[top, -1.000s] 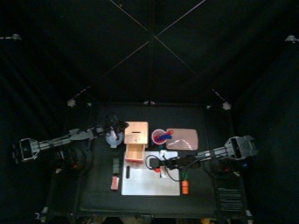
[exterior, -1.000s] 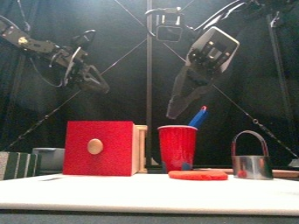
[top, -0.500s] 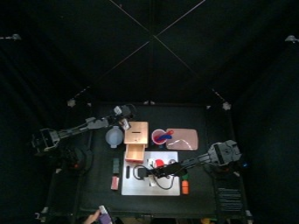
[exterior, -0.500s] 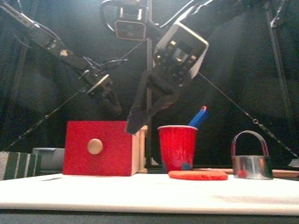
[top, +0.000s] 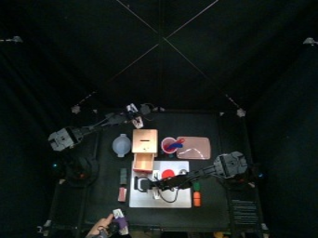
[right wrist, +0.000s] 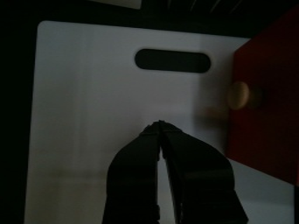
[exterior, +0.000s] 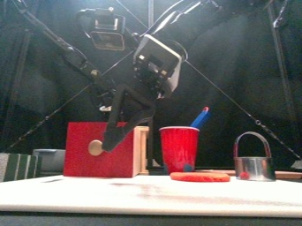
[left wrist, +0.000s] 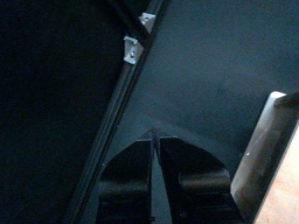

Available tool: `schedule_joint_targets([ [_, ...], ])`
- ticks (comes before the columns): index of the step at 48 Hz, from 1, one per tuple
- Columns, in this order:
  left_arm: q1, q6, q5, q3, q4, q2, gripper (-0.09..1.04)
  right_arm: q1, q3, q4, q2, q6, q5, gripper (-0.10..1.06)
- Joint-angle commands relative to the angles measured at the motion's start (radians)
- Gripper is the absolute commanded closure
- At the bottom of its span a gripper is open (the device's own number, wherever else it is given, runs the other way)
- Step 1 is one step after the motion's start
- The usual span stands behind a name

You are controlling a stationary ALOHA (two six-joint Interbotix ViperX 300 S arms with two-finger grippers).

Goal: Get the cutter from the drawer then cut the dough then place the extra dough in the bowl
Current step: Shut the drawer

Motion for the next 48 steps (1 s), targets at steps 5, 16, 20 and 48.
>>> schedule_joint_targets([
  [5,0.000,0.360,0.069,-0.058,-0.383,0.023,0.46,-0.005,-0.057,-0.002,0.005,-0.009,-0.003,0.69],
  [16,-0.002,0.577,0.150,-0.051,-0.627,0.063,0.46,-0.025,-0.087,-0.003,0.029,-0.005,-0.002,0.69],
  [20,-0.003,0.578,0.146,-0.052,-0.624,0.071,0.46,-0.038,-0.101,-0.006,0.035,-0.011,-0.002,0.69],
  [48,-0.003,0.577,0.120,-0.041,-0.620,0.086,0.46,-0.106,-0.137,-0.055,0.075,-0.011,0.043,0.69],
])
